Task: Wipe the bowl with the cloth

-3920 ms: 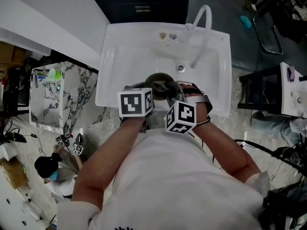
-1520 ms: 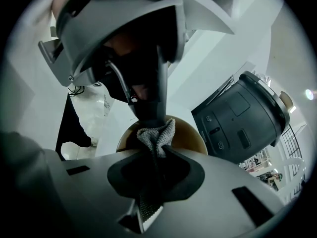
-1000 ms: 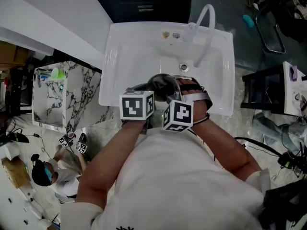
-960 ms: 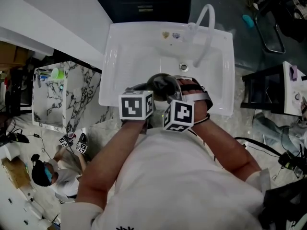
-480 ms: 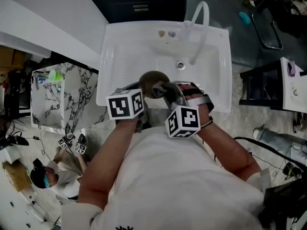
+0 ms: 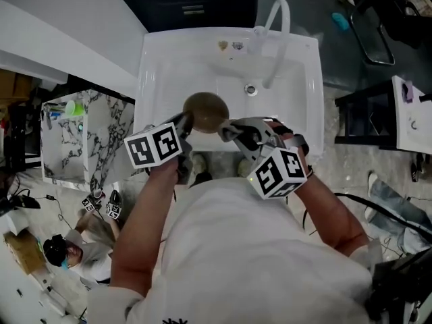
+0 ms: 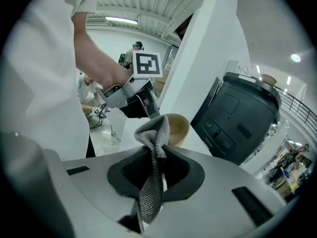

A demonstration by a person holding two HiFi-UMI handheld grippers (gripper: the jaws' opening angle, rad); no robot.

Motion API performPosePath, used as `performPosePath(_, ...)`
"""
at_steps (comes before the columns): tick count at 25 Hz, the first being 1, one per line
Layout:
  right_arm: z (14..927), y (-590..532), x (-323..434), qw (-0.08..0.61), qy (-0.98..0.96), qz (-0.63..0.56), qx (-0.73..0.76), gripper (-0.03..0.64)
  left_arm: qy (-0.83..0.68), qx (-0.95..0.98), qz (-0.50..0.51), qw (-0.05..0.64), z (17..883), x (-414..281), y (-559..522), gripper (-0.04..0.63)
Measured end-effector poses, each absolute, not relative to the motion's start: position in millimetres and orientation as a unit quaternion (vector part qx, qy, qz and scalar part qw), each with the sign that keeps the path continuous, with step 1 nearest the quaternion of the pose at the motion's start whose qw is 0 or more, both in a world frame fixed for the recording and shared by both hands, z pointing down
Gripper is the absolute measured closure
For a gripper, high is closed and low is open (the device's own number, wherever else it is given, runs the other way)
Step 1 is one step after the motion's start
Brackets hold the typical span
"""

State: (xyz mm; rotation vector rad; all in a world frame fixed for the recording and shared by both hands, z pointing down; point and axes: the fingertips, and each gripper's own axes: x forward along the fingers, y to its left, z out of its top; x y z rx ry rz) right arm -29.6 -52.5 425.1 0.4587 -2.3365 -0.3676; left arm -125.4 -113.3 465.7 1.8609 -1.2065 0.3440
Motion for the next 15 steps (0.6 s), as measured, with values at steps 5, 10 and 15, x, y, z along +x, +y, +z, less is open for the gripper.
performPosePath(5,399.6,-59.7,-19.0,0.310,-0.922,-0.124,0.196,0.571,-0.433,0.772,0.078,0.459,454.8,-122.3,-113.0,0.577)
performPosePath(10,380.8,-56.0,-20.3,0.271,-0.938,-0.112,0.185,0.571,-0.373,0.796,0.031,0.476,444.2,-114.0,-105.9,0.577)
performPosePath(15,369.5,-54.1,-22.1,0.260,-0.943,-0.115,0.171,0.571,-0.314,0.810,0.017,0.495,439.6,-105.0,-95.5,0.577)
